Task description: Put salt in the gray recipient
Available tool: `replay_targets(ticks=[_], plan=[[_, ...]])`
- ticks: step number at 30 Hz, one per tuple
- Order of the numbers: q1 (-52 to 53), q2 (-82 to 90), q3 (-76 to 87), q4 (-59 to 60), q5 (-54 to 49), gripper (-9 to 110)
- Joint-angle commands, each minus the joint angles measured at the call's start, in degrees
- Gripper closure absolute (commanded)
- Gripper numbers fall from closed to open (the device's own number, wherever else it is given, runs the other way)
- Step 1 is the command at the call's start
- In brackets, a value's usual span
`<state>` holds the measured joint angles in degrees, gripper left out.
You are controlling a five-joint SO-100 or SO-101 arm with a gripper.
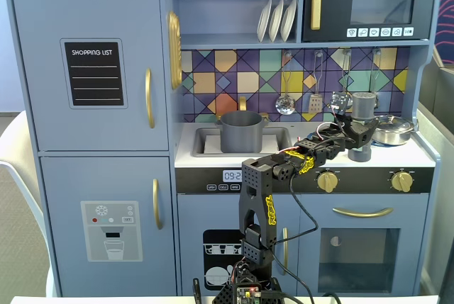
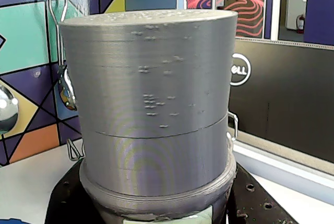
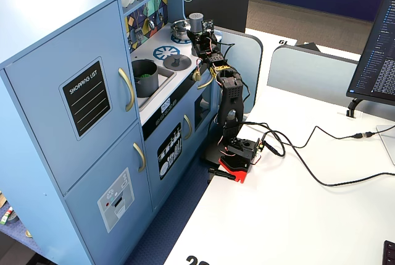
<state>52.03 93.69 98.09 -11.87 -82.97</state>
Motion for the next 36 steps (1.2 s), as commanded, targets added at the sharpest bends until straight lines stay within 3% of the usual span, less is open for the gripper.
replay_targets(ticks=[1,4,10,14,18,23,30,36], plan=[[0.7,0.5,-0.8,-1.5,-2.4,101],[1.1,0.4,-0.8,-1.8,-1.3,92],[1.9,1.2,-0.8,-3.3,1.8,63],[2.5,3.0,-0.4,-2.9,2.6,56],[3.6,8.5,3.3,-0.8,1.9,56],[5.1,26.1,14.1,11.1,3.3,59],[-1.5,55.2,18.1,53.3,-1.1,89],[-24.5,66.1,19.8,81.2,-4.2,101]])
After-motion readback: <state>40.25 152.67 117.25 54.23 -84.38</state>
